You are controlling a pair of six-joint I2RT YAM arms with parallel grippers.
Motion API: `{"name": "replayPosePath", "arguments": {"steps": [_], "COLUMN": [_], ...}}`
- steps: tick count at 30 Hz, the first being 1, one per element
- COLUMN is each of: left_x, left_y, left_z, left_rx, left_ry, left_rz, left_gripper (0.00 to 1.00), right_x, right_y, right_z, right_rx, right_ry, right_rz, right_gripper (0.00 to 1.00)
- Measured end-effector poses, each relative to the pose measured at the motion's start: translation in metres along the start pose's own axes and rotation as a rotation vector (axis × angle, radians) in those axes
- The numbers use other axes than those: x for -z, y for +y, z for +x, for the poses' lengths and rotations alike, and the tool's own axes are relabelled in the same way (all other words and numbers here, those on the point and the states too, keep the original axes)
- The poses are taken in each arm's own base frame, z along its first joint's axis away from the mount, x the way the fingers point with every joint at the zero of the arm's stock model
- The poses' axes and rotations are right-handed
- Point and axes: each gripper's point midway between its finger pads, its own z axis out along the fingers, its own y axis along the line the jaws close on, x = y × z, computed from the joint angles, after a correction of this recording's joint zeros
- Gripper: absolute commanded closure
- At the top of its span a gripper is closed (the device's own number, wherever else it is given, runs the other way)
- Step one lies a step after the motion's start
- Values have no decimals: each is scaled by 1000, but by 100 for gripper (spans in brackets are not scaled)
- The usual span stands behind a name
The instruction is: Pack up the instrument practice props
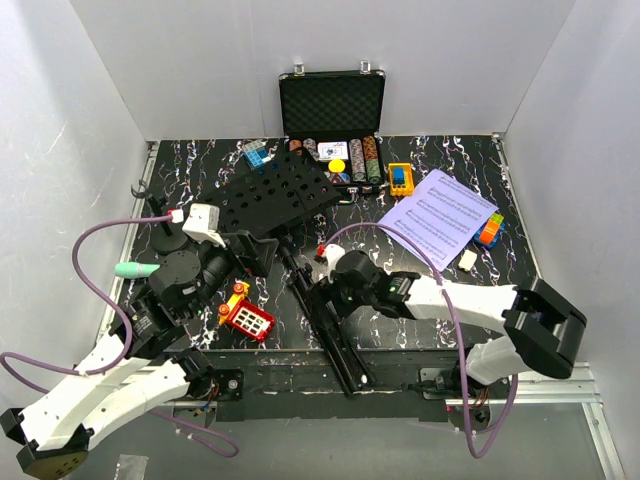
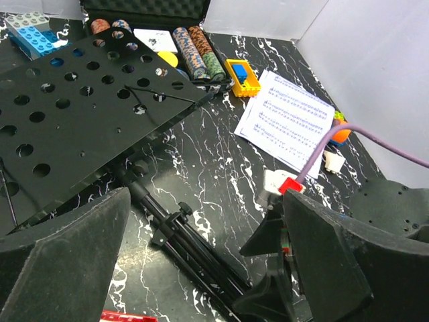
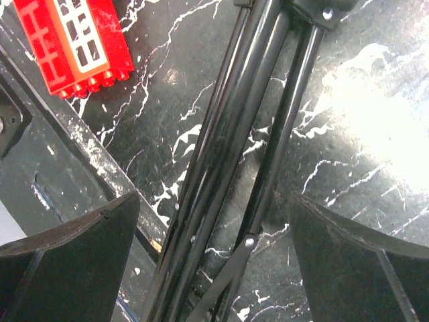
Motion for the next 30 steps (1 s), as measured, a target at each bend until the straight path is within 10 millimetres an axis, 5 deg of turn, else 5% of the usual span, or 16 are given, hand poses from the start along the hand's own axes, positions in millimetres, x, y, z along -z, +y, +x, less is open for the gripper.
{"name": "replayPosePath", "arguments": {"steps": [5,10,17,30], "left_x": [-3,-5,-2,-2], "left_y": [2,2,3,6], "left_z": [7,11,12,22], "left_rx": [-4,-1,13,31], "left_ry": [27,41,37,55], "left_rz": [-11,-18,-17,-25], "left_gripper": [2,2,2,2], "right_x": [-18,-30,-41,-54], "right_y": [-2,-20,-16,-20], "right_z": [-5,20,14,5], "right_rx": [-3,2,23,-8], "right_ry": [48,143,147,144], "right_rz": [42,135,164,218], "right_gripper": [2,2,2,63]}}
